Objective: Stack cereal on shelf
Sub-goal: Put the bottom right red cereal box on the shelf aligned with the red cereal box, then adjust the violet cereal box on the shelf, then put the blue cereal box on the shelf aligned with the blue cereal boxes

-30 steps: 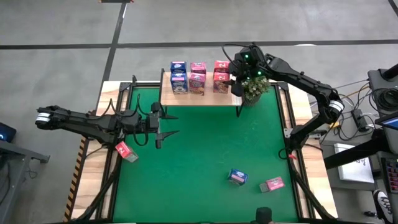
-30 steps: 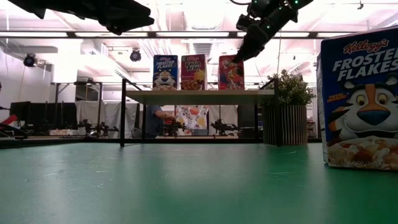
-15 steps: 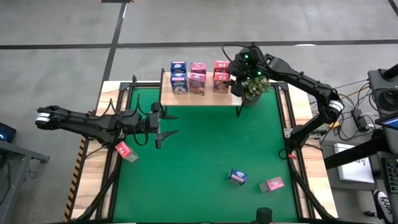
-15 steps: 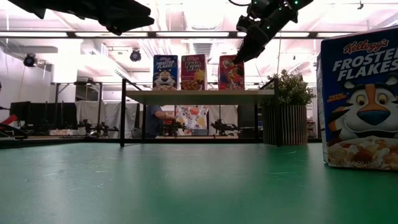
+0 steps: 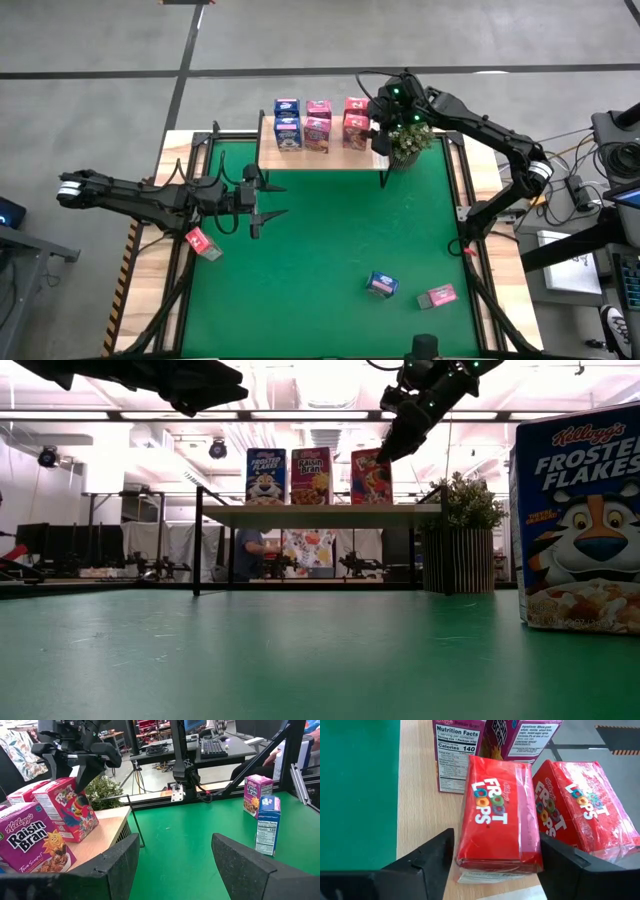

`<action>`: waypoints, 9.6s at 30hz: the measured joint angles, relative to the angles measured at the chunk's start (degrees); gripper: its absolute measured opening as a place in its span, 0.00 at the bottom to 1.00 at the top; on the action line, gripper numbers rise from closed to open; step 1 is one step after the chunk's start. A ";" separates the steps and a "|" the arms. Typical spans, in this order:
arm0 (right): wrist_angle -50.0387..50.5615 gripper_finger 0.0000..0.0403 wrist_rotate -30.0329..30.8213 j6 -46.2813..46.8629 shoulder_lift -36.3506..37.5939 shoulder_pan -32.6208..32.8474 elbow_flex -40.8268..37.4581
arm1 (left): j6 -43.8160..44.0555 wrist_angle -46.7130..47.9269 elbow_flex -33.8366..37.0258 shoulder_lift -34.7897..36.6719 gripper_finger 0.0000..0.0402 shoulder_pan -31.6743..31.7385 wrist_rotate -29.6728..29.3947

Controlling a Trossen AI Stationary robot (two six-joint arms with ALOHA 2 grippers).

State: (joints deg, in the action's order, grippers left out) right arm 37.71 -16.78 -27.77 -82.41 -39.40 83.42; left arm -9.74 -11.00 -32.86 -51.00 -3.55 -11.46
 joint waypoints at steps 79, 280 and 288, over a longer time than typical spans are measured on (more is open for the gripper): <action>6.34 0.02 25.38 -1.06 4.39 8.83 -0.57 | 0.22 -0.11 0.00 -0.04 0.58 0.00 0.02; 16.50 0.27 37.85 82.38 2.43 78.06 -9.51 | 0.52 -5.99 -3.74 -2.51 0.58 -9.75 0.02; 14.46 0.56 37.90 82.18 -0.26 79.59 -10.95 | -1.41 -6.04 -3.74 -2.54 0.58 -9.75 0.02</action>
State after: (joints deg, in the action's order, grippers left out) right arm 52.17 21.13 54.41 -82.67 40.19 72.47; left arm -11.14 -17.04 -36.60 -53.54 -13.30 -11.44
